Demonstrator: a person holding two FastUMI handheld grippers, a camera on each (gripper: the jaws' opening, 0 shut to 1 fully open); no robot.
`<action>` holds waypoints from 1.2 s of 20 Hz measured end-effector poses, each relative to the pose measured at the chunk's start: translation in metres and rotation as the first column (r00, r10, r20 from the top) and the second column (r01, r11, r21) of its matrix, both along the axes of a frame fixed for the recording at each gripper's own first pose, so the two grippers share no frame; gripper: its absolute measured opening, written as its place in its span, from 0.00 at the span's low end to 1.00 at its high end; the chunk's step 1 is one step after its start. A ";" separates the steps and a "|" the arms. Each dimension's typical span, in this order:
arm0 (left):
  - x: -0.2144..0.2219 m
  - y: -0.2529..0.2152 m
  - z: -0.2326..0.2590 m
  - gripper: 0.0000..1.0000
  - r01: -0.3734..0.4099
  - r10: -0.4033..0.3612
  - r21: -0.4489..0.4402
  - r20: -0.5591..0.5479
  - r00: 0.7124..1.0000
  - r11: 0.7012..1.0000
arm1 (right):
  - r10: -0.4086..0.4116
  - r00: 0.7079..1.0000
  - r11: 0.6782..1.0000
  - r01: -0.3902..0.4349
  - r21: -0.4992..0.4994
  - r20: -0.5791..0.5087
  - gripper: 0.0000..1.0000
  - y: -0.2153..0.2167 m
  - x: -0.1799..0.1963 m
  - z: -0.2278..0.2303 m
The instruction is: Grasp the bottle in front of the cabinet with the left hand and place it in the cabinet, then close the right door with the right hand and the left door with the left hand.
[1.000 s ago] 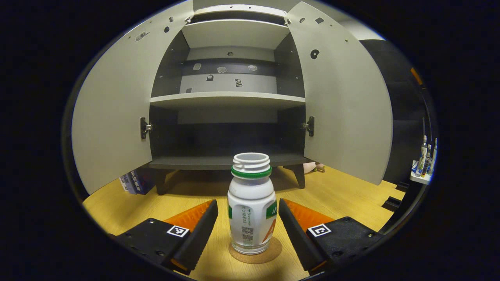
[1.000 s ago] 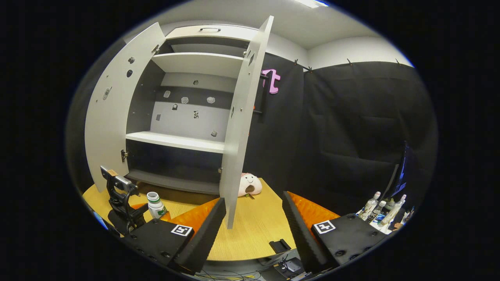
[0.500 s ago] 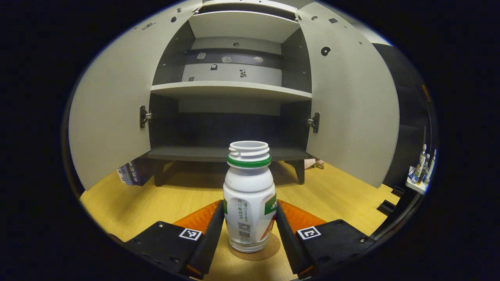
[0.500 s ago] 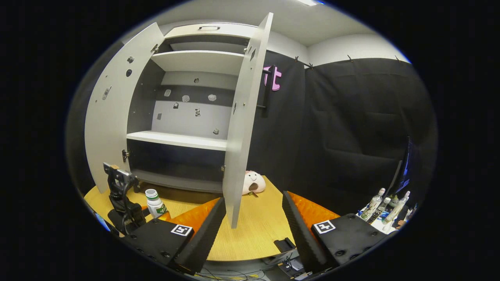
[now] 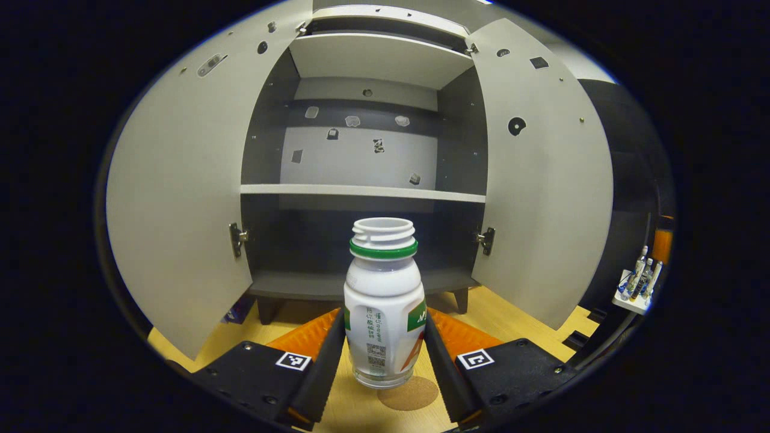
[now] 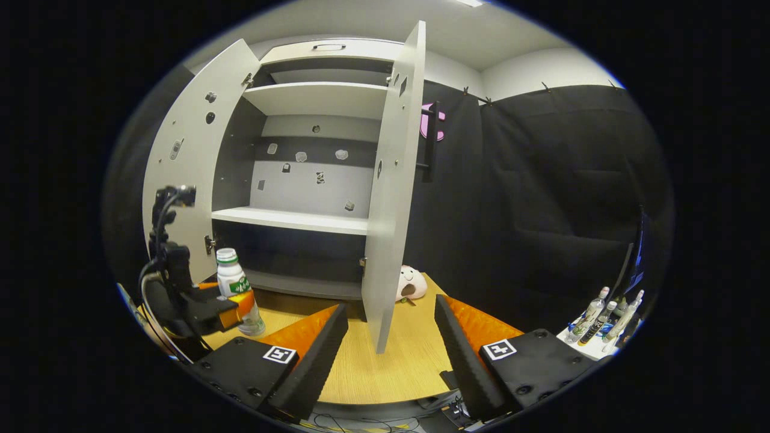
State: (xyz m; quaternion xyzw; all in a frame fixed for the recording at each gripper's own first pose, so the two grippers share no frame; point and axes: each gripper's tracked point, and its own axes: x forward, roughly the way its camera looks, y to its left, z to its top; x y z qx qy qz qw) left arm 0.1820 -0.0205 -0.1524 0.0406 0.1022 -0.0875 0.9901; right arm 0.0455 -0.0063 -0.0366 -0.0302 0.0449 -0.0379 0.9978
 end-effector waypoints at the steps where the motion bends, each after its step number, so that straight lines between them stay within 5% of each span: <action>1: 0.002 0.002 0.011 0.74 0.004 -0.004 0.002 0.008 1.000 1.000 | 0.004 1.000 1.000 -0.004 0.004 0.000 0.96 0.001 -0.001 0.000; 17: 0.112 0.010 0.198 0.74 0.038 -0.038 0.003 0.148 0.988 0.999 | -0.009 1.000 0.999 0.009 0.044 0.006 0.96 -0.008 0.004 -0.007; 24: 0.172 0.025 0.220 0.74 0.015 -0.024 0.073 0.118 0.993 0.997 | -0.050 0.999 0.997 0.049 0.052 0.004 0.96 -0.024 0.006 -0.012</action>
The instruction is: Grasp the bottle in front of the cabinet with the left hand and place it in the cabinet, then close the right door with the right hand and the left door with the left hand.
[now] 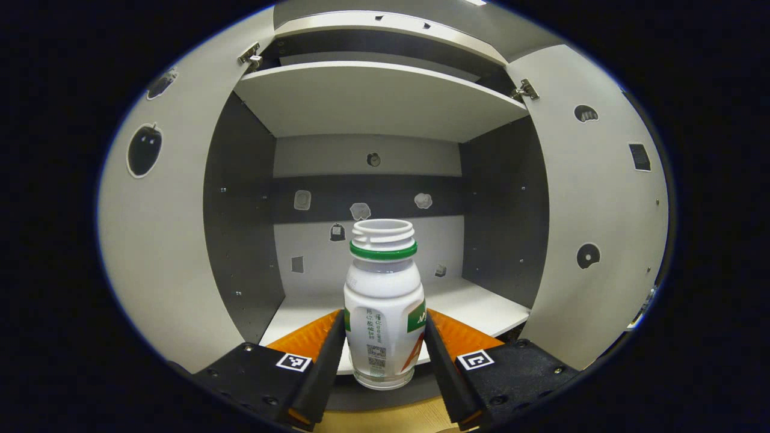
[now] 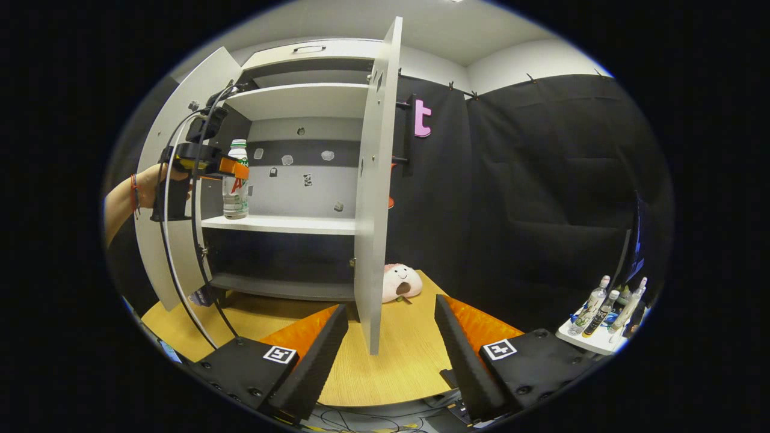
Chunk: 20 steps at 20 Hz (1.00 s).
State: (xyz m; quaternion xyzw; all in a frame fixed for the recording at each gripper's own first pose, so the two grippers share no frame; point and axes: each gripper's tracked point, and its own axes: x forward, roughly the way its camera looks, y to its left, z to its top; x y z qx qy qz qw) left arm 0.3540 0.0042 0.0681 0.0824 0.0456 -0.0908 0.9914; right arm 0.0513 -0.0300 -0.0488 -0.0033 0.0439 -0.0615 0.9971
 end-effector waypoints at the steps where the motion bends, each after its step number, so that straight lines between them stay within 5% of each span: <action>1: 0.006 0.003 0.001 0.74 -0.009 0.009 0.006 -0.001 1.000 1.000 | -0.003 1.000 1.000 0.003 0.004 -0.003 0.96 -0.002 0.001 -0.001; 8: 0.053 0.022 -0.014 0.74 -0.059 0.059 -0.003 -0.049 0.997 0.998 | -0.054 0.999 0.999 0.054 0.004 -0.002 0.96 -0.018 0.005 -0.003; 20: 0.068 0.018 -0.031 0.76 -0.075 0.069 -0.044 -0.115 0.991 0.996 | -0.094 0.996 0.995 0.094 0.014 -0.004 0.96 -0.027 0.013 -0.006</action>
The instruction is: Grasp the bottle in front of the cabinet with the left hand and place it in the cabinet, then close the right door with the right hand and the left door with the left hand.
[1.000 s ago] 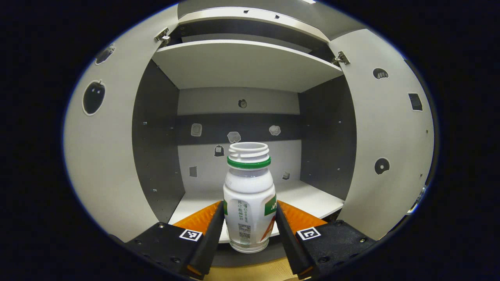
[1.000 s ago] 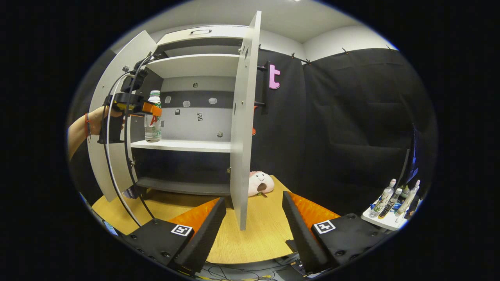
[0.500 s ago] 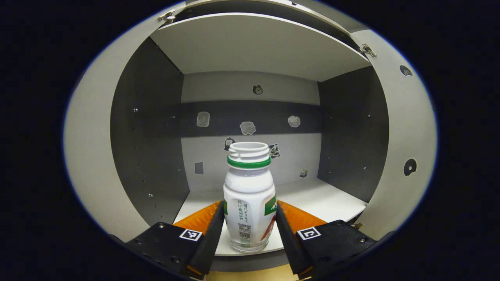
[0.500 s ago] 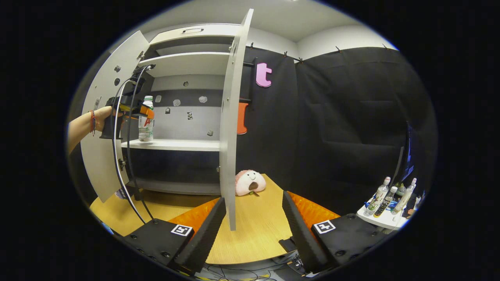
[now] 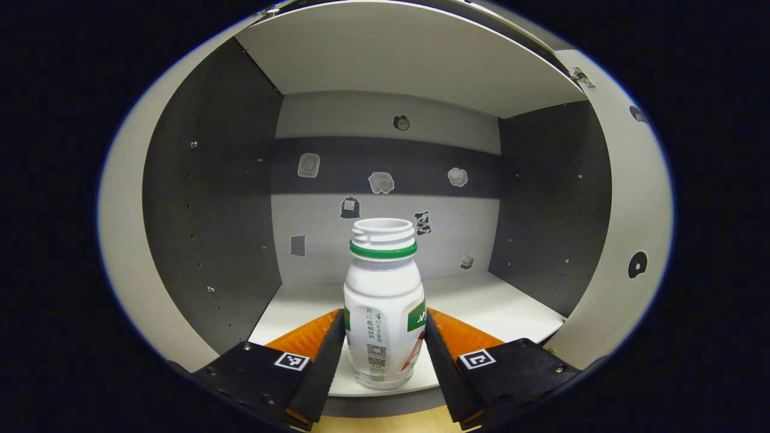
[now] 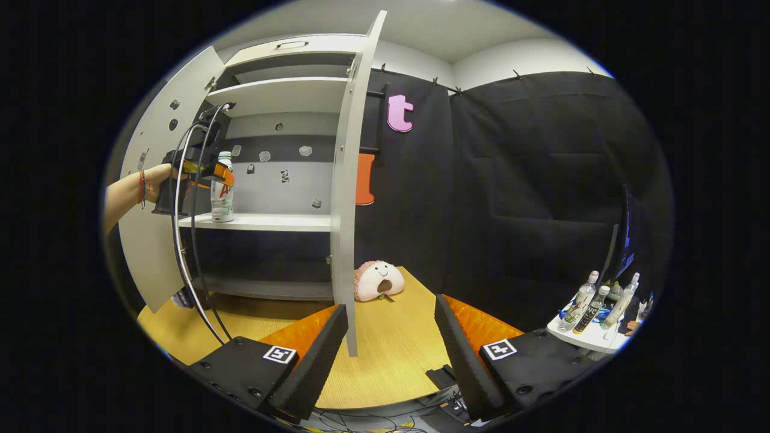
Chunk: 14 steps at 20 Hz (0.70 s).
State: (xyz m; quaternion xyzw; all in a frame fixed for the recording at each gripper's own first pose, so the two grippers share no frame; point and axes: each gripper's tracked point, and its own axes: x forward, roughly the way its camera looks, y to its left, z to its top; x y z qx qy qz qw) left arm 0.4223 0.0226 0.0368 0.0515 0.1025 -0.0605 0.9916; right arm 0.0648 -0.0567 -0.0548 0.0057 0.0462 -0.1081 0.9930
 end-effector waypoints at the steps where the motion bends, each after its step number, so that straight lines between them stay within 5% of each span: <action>1: 0.002 0.001 -0.001 0.76 -0.004 0.004 0.010 -0.001 1.000 1.000 | -0.004 1.000 1.000 0.004 0.001 0.002 0.96 -0.001 0.000 0.001; 4: 0.000 0.004 -0.001 0.78 -0.019 0.019 0.023 -0.002 1.000 1.000 | -0.006 1.000 1.000 0.006 -0.005 0.012 0.97 -0.002 -0.001 0.004; 8: -0.011 0.009 0.005 0.95 -0.045 0.045 0.022 0.011 0.999 0.999 | 0.011 1.000 1.000 -0.010 -0.016 0.015 0.96 0.000 -0.001 0.008; 14: -0.049 0.012 0.023 0.94 -0.051 0.051 -0.001 0.046 0.998 0.999 | 0.052 0.998 0.999 -0.052 -0.010 0.017 0.96 -0.002 0.005 0.017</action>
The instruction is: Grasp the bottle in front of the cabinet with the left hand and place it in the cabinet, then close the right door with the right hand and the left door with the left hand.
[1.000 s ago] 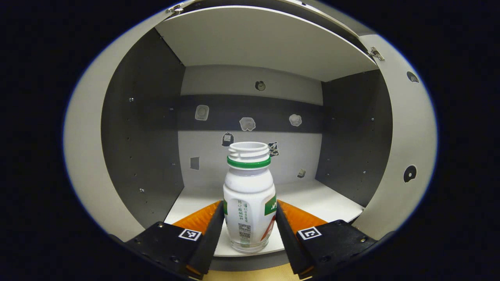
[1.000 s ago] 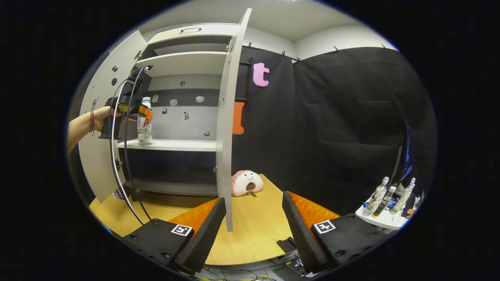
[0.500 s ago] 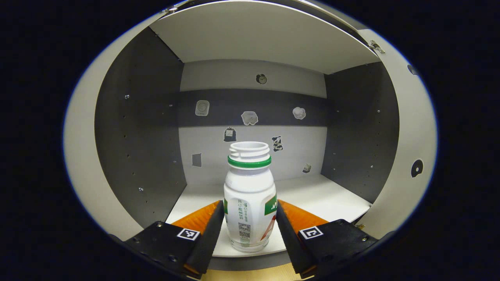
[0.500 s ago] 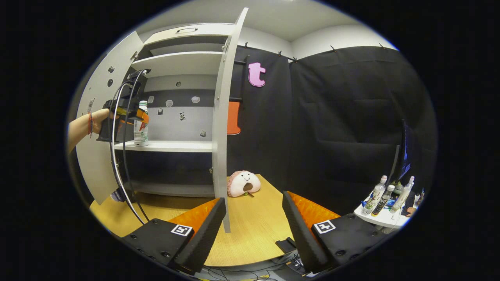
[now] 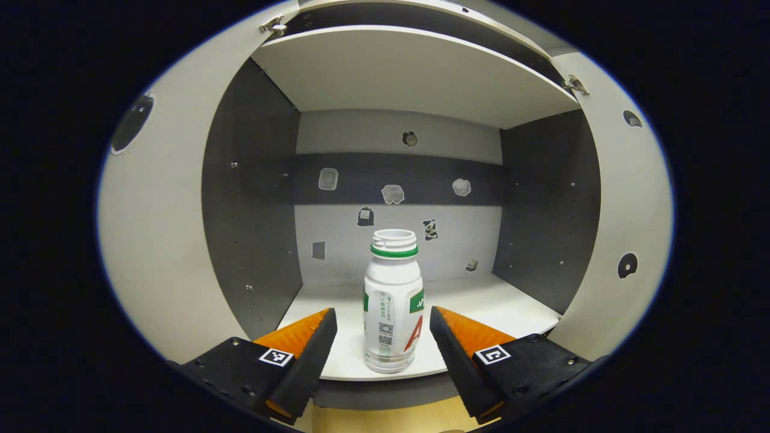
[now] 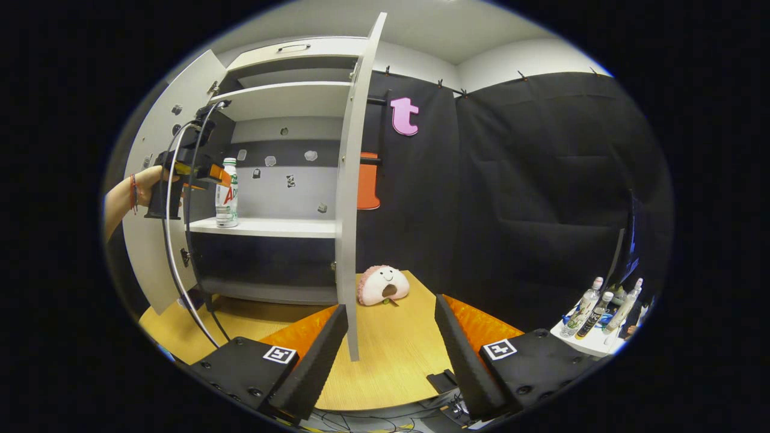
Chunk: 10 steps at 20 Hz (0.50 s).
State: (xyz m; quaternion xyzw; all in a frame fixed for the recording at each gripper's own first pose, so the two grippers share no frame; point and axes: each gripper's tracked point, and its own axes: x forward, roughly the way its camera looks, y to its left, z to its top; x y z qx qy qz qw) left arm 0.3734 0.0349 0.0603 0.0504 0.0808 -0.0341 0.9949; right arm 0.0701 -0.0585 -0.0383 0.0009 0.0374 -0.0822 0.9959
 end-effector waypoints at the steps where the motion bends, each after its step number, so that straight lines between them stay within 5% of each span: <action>1: -0.010 0.001 0.003 0.94 -0.004 0.004 -0.007 0.005 1.000 1.000 | 0.002 1.000 1.000 -0.002 0.000 0.005 0.96 -0.002 0.003 0.002; 10: -0.098 0.020 0.029 0.94 -0.044 0.048 -0.066 0.068 0.997 0.997 | -0.008 1.000 1.000 0.009 -0.024 0.024 0.96 -0.029 0.017 0.015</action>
